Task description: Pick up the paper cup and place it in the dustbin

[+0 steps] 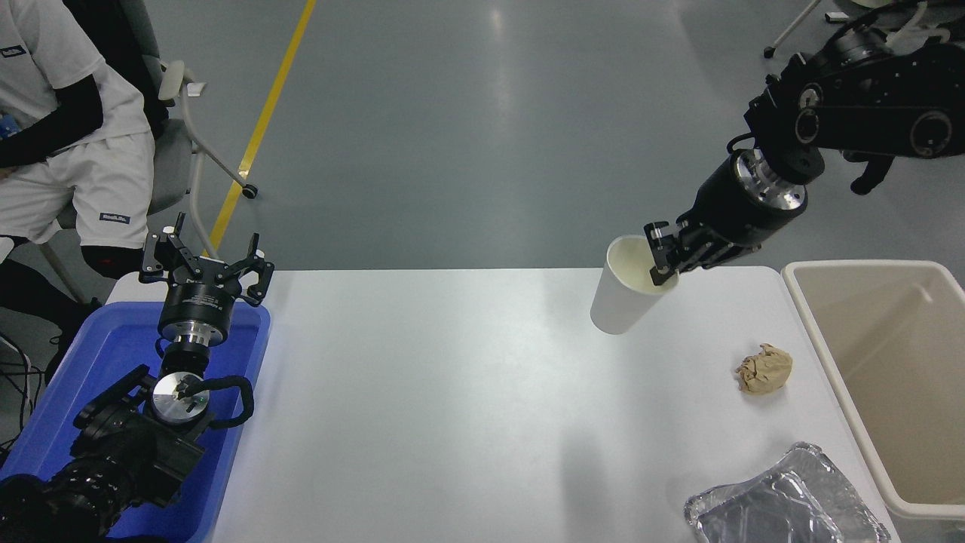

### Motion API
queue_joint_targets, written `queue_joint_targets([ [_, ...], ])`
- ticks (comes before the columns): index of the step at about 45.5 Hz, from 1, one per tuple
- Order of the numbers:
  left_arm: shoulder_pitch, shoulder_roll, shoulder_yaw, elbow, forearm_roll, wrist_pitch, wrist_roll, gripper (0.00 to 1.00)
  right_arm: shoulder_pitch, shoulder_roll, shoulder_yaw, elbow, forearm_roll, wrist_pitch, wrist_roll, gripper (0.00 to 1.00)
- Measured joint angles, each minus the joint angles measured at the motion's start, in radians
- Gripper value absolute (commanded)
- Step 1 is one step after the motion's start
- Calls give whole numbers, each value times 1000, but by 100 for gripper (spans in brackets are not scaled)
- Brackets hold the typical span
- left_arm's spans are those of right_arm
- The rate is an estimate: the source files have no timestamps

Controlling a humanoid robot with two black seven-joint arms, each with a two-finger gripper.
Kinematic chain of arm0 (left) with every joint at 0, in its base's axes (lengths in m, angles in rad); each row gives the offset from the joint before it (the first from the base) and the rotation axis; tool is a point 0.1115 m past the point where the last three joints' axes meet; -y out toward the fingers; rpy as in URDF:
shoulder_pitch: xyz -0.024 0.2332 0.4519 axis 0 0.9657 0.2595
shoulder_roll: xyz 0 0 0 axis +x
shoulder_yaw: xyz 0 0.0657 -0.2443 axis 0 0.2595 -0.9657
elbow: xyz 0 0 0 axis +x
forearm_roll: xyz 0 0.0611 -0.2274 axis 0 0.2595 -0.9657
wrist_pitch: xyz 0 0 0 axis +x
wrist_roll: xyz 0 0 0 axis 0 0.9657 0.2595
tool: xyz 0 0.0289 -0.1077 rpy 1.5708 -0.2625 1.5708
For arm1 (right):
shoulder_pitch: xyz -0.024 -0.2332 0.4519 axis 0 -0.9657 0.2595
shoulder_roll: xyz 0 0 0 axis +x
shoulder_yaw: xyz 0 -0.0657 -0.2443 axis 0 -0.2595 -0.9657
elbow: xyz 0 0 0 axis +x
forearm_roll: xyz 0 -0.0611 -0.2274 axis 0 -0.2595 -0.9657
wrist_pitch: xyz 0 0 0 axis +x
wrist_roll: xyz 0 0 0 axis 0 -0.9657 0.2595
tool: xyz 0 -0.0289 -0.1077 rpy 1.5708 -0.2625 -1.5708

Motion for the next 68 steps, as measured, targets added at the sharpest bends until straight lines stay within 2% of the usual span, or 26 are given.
queue_joint_targets([
  [38,0,0,0,0,0,0,-1,99,69,-69,-22,3,-16,3,-22,0],
  [50,0,0,0,0,0,0,-1,99,25,-142,-80,-28,-57,4,-29,0],
  [68,0,0,0,0,0,0,0,99,-120,-319,-119,-165,-75,3,-31,0],
])
